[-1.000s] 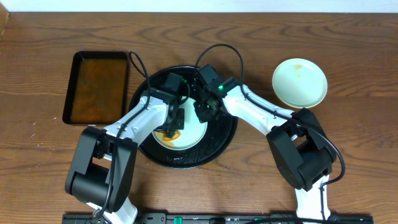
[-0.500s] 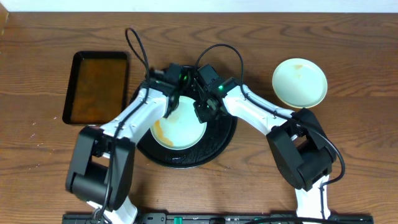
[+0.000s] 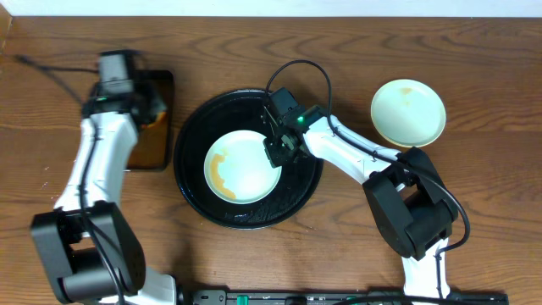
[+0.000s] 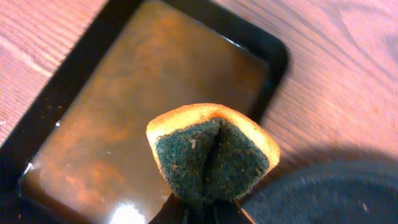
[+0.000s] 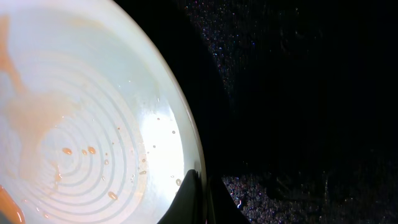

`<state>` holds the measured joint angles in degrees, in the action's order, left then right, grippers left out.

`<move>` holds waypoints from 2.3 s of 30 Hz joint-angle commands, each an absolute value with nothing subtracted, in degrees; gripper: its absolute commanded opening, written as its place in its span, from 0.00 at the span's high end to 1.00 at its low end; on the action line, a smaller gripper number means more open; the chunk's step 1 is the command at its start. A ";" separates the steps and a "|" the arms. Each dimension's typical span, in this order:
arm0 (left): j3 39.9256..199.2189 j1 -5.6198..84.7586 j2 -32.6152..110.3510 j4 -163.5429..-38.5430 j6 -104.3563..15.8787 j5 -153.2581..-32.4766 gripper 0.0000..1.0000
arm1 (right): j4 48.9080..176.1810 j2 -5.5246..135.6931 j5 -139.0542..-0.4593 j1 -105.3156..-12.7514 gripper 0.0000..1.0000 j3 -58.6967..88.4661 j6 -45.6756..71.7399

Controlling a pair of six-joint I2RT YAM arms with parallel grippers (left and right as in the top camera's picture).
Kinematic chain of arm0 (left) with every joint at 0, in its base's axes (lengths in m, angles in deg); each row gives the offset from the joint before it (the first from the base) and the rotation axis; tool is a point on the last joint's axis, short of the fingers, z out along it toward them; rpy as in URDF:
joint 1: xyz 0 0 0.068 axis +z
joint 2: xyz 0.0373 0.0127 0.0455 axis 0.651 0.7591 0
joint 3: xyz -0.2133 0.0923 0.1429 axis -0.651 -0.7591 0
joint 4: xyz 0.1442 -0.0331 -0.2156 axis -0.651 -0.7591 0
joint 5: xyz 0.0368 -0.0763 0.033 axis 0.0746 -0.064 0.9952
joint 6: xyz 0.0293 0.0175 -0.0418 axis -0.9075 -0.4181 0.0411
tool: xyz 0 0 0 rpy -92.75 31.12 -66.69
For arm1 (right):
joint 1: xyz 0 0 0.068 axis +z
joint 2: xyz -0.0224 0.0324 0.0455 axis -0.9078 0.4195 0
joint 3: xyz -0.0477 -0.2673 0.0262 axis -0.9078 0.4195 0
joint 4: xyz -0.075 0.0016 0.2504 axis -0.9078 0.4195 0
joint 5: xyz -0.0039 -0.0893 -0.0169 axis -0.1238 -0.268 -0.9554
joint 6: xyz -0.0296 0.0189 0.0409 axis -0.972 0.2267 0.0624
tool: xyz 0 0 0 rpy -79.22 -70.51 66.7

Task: Clean dirty plates on tray and stack at the side
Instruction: 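Move the sponge with the left gripper back into the water tray, then lift the light-blue plate with the right gripper off the black tray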

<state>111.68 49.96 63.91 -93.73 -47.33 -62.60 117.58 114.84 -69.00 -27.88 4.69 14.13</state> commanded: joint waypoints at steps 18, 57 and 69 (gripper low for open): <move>111.92 60.32 73.68 -92.20 -46.11 -72.13 0.76 | 118.22 116.15 -72.46 -28.36 0.99 4.56 13.40; 111.92 60.32 59.07 -93.58 -46.09 -78.29 0.23 | 119.68 95.08 -94.79 -23.83 0.99 4.38 6.87; 111.92 60.32 59.07 -93.58 -46.09 -78.31 0.23 | 119.90 109.49 -75.56 -26.96 0.36 4.38 15.44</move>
